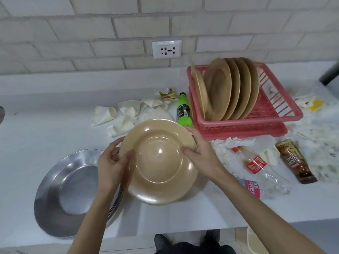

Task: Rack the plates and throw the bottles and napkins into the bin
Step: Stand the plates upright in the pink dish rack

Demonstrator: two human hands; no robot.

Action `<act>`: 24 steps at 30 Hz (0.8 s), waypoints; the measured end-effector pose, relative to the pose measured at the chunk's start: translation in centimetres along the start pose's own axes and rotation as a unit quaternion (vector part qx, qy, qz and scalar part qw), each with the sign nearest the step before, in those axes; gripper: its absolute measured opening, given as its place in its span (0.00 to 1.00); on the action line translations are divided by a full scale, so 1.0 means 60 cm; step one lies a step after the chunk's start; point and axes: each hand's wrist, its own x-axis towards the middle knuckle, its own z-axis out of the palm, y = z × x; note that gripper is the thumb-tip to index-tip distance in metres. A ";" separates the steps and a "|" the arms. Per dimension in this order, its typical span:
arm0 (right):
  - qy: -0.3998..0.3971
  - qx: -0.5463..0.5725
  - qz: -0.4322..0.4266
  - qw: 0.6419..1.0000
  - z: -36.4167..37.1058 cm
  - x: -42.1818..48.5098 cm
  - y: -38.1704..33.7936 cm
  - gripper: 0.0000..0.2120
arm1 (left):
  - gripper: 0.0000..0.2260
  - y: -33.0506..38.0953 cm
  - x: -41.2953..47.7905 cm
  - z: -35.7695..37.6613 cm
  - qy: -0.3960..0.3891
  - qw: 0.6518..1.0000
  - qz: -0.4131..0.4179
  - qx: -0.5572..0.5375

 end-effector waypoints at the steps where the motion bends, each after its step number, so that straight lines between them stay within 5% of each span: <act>1: 0.006 0.002 -0.003 1.000 -0.020 -0.005 0.003 0.28 | 0.19 0.001 -0.009 0.022 -0.008 1.000 -0.008 -0.005; 13: -0.064 0.046 0.003 0.997 -0.220 -0.064 -0.003 0.36 | 0.18 0.012 -0.085 0.201 -0.030 0.999 -0.022 0.030; 24: 0.007 0.030 -0.007 1.000 -0.452 -0.067 -0.012 0.35 | 0.16 0.054 -0.126 0.418 -0.140 0.984 0.062 0.092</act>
